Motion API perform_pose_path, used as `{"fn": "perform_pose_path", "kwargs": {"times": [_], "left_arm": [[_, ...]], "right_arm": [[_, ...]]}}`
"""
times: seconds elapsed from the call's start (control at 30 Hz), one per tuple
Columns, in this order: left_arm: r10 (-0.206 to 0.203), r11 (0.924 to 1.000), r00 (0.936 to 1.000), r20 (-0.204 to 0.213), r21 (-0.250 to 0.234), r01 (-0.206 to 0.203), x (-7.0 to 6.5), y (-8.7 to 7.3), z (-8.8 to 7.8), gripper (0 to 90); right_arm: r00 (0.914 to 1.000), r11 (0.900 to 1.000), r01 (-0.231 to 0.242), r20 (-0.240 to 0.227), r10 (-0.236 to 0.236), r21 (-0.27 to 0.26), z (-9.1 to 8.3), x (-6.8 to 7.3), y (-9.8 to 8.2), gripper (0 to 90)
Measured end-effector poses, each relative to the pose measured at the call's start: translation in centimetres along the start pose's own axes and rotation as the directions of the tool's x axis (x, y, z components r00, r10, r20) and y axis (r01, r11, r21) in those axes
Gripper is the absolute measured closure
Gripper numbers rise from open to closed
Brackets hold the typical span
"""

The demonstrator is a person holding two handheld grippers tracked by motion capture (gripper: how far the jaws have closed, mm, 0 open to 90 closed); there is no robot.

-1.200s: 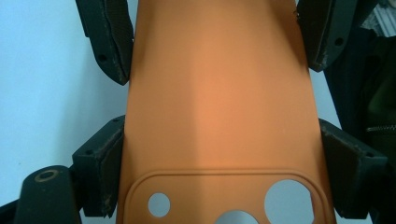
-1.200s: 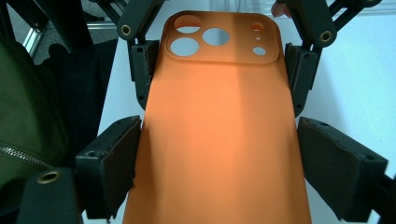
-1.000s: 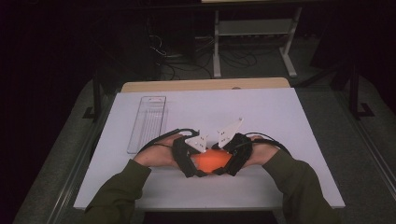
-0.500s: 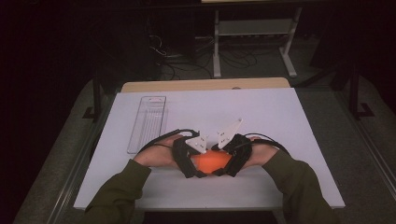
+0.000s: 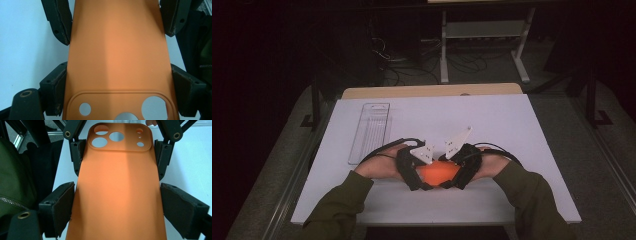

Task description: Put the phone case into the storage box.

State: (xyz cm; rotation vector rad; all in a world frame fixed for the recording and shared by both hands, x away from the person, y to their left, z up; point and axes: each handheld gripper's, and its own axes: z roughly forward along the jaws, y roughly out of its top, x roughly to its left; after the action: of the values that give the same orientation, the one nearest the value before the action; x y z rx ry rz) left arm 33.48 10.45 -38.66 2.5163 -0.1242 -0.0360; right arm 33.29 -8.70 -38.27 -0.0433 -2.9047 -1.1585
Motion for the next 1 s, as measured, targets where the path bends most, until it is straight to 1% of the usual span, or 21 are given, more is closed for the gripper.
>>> {"fn": "perform_pose_path", "kwargs": {"times": [0.13,0.17,0.2,0.27,0.4,0.5,0.53,0.57,0.73,0.9,1.0], "left_arm": [[0.001,1.0000,1.0000,0.000,0.004,-0.001,0.0,0.0,-0.1,15.6],[0.016,0.9998,0.9999,-0.003,0.007,-0.016,0.1,0.0,-0.2,15.6],[0.007,1.0000,1.0000,-0.003,0.003,-0.007,0.1,0.0,-0.2,15.6],[0.003,1.0000,1.0000,-0.005,-0.001,-0.003,0.0,-0.1,-0.2,15.6],[0.006,1.0000,0.9999,-0.011,-0.002,-0.006,0.1,-0.2,-0.5,15.6],[0.006,1.0000,0.9999,-0.012,0.003,-0.006,0.1,-0.2,-0.6,15.6],[0.000,1.0000,0.9999,-0.012,0.002,0.000,0.1,-0.3,-0.7,15.6],[0.003,1.0000,0.9999,-0.014,0.004,-0.003,0.1,-0.3,-0.8,15.6],[-0.029,0.9994,0.9995,-0.015,-0.021,0.029,0.0,-0.4,-0.8,15.6],[-0.024,0.9995,0.9996,-0.015,-0.018,0.024,0.0,-0.5,-0.9,15.6],[-0.019,0.9997,0.9997,-0.015,-0.013,0.019,0.1,-0.6,-1.0,15.6]], "right_arm": [[1.0000,1.000,0.000,0.000,0.000,-0.002,0.0,0.0,0.0,13.8],[1.0000,1.000,0.002,0.004,-0.002,-0.003,0.0,0.0,0.0,13.8],[1.0000,1.000,0.004,-0.001,-0.004,-0.003,-0.1,-0.1,0.0,13.8],[1.0000,1.000,0.000,0.003,0.000,-0.002,-0.2,0.0,0.0,13.6],[1.0000,1.000,-0.004,0.007,0.004,-0.005,-0.4,0.0,-0.1,13.4],[0.9999,1.000,0.000,0.011,0.000,-0.006,-0.6,0.0,-0.2,12.7],[0.9999,1.000,-0.001,0.012,0.001,-0.009,-0.7,0.0,-0.2,12.7],[0.9999,1.000,0.003,0.014,-0.003,-0.011,-0.8,0.0,-0.3,12.5],[0.9998,1.000,-0.011,0.018,0.011,-0.015,-1.2,0.0,-0.5,12.3],[0.9995,1.000,-0.024,0.019,0.024,-0.008,-1.5,0.1,-0.6,12.1],[0.9995,1.000,-0.024,0.020,0.024,-0.010,-1.5,0.1,-0.7,11.6]]}}
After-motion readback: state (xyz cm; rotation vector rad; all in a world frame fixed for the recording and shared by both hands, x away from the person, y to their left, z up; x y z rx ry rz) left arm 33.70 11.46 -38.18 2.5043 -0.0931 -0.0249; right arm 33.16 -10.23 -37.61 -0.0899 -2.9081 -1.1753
